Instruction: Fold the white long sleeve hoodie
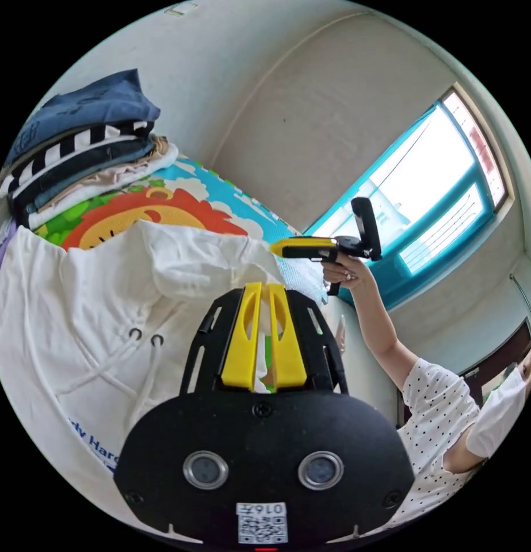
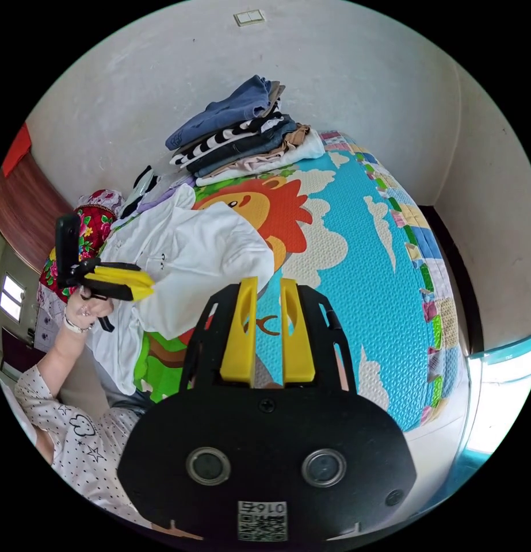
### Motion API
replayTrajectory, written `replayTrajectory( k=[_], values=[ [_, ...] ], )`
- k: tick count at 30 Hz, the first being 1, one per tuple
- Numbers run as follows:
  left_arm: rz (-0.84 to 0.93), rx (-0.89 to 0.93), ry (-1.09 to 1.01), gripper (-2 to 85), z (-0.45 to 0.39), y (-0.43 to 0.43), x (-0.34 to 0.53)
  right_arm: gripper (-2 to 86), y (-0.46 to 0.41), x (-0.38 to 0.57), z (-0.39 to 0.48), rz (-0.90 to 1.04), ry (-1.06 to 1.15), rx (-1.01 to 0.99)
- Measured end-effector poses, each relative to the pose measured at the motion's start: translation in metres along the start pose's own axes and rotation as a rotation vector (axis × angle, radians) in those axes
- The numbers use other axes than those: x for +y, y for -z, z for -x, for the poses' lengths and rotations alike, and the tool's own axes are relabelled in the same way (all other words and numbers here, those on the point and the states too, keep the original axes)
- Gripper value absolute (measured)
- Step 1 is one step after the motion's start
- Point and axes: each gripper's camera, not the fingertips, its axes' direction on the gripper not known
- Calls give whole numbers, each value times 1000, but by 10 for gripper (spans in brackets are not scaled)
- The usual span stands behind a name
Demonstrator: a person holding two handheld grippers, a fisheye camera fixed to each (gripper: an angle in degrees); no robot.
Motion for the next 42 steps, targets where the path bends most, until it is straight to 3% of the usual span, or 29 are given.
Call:
replayTrajectory(
  k=[5,7,9,16,22,28,32,35,42],
  values=[
    [-92,-88,-48,1,4,49,-25,58,4,-5,1,-18,-18,-6],
    [-43,-158,-30,5,16,45,-23,57,4,-7,4,-21,-12,-5],
    [171,-188,19,16,40,12,-14,58,3,-9,8,-12,-8,4],
    [242,-142,31,27,49,-18,27,69,4,-27,47,-32,57,30],
    [208,-177,-69,22,16,-14,43,63,13,-47,127,-137,299,128],
    [169,-171,-59,16,5,-4,54,63,-38,-111,193,6,419,201],
    [122,-166,-12,1,11,17,59,32,-87,-151,213,118,402,221],
    [108,-184,1,-7,11,34,66,7,-115,-169,210,189,374,346],
    [83,-168,34,-10,8,69,75,11,-51,-183,180,34,267,221]
  ],
)
